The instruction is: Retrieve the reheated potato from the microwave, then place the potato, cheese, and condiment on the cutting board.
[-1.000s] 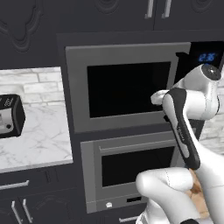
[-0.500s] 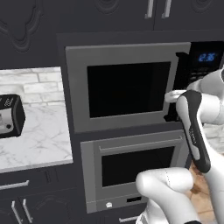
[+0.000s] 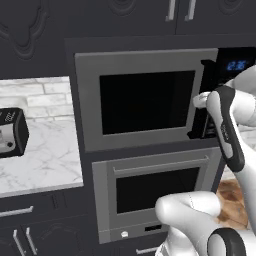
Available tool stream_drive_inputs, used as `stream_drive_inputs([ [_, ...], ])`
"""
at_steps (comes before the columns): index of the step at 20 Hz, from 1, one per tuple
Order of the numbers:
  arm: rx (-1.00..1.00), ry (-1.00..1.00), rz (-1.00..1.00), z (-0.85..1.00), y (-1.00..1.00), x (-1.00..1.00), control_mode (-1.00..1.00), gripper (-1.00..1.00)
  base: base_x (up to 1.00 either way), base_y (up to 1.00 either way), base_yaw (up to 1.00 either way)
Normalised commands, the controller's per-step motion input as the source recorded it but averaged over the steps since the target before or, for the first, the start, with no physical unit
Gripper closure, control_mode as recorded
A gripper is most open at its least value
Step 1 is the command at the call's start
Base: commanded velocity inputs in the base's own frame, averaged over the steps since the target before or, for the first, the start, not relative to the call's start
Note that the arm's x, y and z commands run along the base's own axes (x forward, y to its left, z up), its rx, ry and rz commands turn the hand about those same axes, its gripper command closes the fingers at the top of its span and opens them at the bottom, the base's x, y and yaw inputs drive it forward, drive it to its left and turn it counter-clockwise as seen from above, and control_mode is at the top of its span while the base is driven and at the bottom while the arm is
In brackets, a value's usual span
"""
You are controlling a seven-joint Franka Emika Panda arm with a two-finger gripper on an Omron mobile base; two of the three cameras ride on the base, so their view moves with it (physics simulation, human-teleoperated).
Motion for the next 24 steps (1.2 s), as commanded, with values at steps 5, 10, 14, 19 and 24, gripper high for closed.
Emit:
stream_drive_inputs([
  [5,0.15,-0.03,0.0,0.0,0.01,0.26,-1.0,-1.0,0.0,0.0,0.0],
  [10,0.07,0.0,0.0,-0.1,0.0,0.42,-1.0,-1.0,0.0,0.0,0.0],
  [14,0.0,0.0,0.0,-0.14,0.05,0.54,-1.0,-1.0,0.0,0.0,0.0],
  [19,0.0,0.0,0.0,-0.18,0.07,0.45,-1.0,-1.0,0.0,0.0,0.0],
  [24,0.0,0.0,0.0,-0.3,0.21,0.39,-1.0,1.0,0.0,0.0,0.0],
])
